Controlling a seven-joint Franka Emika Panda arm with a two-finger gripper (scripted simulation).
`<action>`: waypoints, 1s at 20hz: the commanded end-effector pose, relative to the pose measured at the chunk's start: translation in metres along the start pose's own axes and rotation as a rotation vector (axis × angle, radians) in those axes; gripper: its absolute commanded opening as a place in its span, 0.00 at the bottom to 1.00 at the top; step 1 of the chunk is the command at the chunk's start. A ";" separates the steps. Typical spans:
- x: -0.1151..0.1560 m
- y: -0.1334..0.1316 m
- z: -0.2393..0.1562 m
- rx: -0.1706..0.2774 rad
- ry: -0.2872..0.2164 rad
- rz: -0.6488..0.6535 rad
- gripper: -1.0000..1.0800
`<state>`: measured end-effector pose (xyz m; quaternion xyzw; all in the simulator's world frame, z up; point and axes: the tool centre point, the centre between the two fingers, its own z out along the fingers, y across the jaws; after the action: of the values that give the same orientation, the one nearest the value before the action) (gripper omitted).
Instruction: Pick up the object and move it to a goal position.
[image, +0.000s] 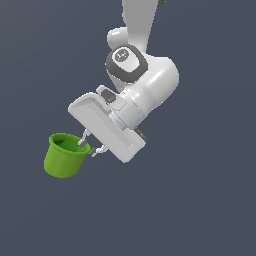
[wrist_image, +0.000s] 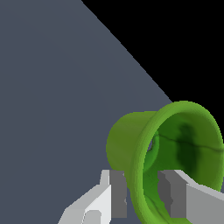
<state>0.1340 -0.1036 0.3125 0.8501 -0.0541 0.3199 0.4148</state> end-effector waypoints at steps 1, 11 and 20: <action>0.022 0.023 -0.005 -0.042 0.045 0.062 0.00; 0.073 0.096 -0.032 -0.174 0.177 0.247 0.00; 0.086 0.124 -0.046 -0.224 0.224 0.315 0.00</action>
<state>0.1354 -0.1347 0.4626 0.7424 -0.1717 0.4615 0.4543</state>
